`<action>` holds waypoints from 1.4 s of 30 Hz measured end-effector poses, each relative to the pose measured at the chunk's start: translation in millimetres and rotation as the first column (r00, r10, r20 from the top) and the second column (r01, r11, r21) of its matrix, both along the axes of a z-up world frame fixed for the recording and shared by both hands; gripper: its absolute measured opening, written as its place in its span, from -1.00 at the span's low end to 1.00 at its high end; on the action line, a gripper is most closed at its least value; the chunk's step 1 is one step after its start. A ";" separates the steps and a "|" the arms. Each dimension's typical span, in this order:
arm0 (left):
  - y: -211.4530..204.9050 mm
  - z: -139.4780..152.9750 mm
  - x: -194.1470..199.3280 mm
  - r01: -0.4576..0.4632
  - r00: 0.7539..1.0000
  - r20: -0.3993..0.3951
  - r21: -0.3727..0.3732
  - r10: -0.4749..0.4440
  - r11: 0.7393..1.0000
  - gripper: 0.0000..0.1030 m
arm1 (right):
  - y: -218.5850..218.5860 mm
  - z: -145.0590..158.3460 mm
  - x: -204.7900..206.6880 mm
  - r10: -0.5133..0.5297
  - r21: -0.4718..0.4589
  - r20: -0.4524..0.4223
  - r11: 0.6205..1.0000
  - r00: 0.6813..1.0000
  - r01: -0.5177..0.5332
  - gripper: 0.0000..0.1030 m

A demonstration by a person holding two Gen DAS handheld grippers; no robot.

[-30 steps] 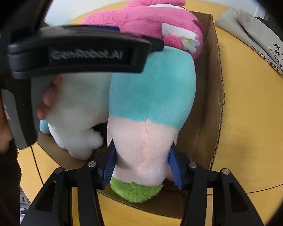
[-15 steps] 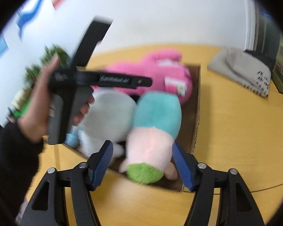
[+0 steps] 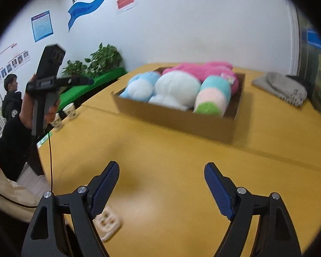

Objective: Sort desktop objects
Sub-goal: 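Move both tools to the clear phone case on the table, then close both tools on the clear phone case's frame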

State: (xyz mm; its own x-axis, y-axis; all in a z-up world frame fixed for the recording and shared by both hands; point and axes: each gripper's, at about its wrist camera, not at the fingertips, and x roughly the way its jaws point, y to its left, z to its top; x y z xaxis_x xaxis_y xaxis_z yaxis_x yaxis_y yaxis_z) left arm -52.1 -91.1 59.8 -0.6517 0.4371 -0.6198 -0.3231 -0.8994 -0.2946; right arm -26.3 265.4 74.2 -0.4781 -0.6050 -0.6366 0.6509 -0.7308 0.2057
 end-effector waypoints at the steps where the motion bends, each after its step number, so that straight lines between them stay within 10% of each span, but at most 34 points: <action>1: -4.5 -12.8 18.8 -0.004 1.000 0.021 0.013 0.003 1.000 1.00 | -3.1 -10.6 9.0 0.001 -0.016 0.021 1.000 1.000 0.000 0.59; 7: -6.7 -87.9 97.4 0.034 0.988 0.149 0.081 -0.046 0.996 0.99 | -27.4 -76.7 49.9 0.002 -0.035 0.157 0.999 0.988 0.004 0.59; 15: 30.2 -140.8 110.3 0.073 0.955 0.273 0.145 -0.111 0.987 0.79 | -52.9 -120.7 71.2 -0.090 0.101 0.214 0.992 0.973 0.070 0.45; 23: 62.1 -141.2 101.2 0.091 0.955 0.273 0.113 -0.119 0.989 0.40 | -72.0 -126.2 92.2 -0.044 0.122 0.194 0.992 0.980 0.020 -0.41; 29: 64.3 -130.7 101.2 0.162 0.961 0.221 0.044 -0.168 0.986 0.39 | -75.5 -116.7 104.3 0.096 0.172 0.057 0.979 0.994 -0.105 -0.18; 32: 61.3 -111.7 105.4 0.295 0.947 0.134 -0.009 -0.292 0.955 0.87 | -69.3 -102.8 108.4 0.251 0.199 -0.012 0.949 0.968 -0.244 0.59; 42: 80.4 -123.7 80.0 0.656 0.751 0.169 -0.083 -0.638 0.750 0.99 | -90.8 -113.8 82.3 0.674 0.273 0.072 0.696 0.736 -0.664 0.59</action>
